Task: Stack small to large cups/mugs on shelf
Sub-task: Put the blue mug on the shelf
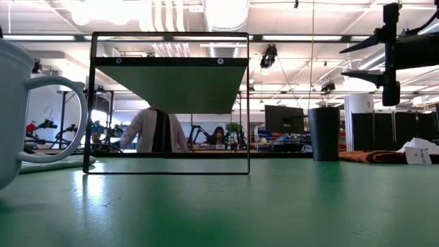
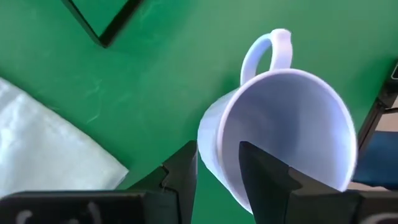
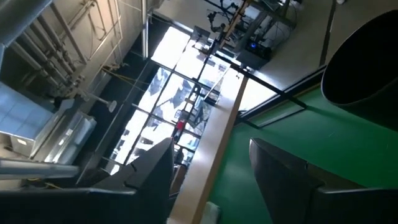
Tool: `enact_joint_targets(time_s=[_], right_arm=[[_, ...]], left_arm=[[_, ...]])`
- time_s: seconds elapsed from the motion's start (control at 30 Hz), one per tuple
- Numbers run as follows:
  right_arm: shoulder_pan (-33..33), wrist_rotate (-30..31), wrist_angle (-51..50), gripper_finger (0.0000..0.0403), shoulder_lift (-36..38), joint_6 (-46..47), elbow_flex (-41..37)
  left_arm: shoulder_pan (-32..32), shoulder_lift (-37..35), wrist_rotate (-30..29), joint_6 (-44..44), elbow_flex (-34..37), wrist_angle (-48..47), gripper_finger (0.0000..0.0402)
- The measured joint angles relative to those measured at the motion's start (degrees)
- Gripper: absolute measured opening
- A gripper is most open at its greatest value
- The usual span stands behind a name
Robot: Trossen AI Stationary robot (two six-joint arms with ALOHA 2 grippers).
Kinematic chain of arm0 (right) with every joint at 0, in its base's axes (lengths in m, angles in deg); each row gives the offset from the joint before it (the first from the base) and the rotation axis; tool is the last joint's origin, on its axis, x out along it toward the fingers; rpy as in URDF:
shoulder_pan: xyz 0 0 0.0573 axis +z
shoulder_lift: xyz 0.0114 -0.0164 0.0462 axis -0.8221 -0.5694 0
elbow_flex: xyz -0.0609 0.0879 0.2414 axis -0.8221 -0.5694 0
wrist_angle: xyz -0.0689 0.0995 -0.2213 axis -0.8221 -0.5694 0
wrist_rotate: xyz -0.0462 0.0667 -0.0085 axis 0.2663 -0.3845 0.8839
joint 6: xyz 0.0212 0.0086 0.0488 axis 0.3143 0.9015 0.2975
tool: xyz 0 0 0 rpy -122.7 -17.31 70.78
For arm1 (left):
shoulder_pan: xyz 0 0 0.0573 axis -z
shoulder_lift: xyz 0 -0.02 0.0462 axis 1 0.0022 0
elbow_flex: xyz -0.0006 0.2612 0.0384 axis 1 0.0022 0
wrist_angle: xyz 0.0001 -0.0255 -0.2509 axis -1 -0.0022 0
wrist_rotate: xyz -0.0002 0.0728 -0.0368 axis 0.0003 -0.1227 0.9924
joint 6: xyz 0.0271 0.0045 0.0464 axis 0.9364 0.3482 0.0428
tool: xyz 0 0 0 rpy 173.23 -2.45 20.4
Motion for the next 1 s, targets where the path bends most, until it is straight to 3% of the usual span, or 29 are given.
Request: enact_joint_targets(time_s=[0.47,0.7,0.77,1.0], right_arm=[[0.0,0.04,-1.8,0.0203,0.0,0.35,0.0],[0.0,0.22,-2.26,0.0203,0.0,0.48,0.0],[0.0,0.28,-3.18,0.0203,0.0,1.35,0.0],[0.0,0.26,-6.01,0.0203,0.0,5.49,0.0]], left_arm=[[-3.54,0.08,5.95,0.22,5.81,4.93,0.0098],[-6.09,-2.61,7.27,5.52,5.37,5.0,0.0012],[-6.46,-3.86,7.41,6.39,5.07,4.81,0.0006],[-7.25,-11.63,7.54,10.52,-2.46,-8.85,0.0001]])
